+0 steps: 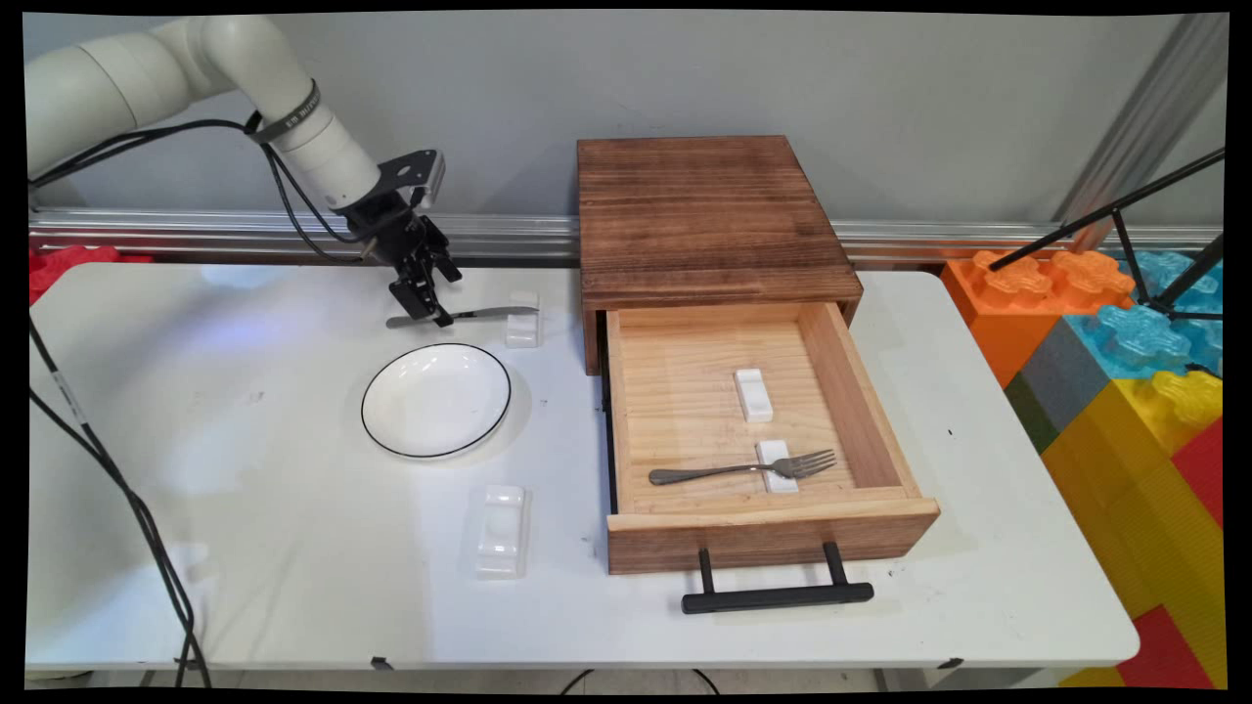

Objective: Pick up the knife from the left of the white plate, then place the picked object into the drawer

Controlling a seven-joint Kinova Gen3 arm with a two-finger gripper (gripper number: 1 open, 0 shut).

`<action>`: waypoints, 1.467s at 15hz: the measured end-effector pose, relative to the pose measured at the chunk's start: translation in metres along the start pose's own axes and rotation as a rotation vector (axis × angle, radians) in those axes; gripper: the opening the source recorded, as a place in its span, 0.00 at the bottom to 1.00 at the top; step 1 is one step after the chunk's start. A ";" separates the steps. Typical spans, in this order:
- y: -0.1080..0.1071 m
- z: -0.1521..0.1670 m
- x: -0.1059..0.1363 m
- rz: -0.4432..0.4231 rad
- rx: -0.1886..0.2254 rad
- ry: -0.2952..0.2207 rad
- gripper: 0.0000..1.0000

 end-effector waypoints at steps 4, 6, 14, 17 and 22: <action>0.002 0.005 -0.002 0.003 -0.007 0.011 1.00; 0.003 0.007 -0.003 0.006 -0.008 0.013 1.00; 0.003 0.013 -0.006 0.016 0.002 0.012 0.00; 0.003 0.014 -0.008 0.014 0.002 0.002 0.00; 0.006 0.015 -0.011 0.014 -0.004 -0.014 0.00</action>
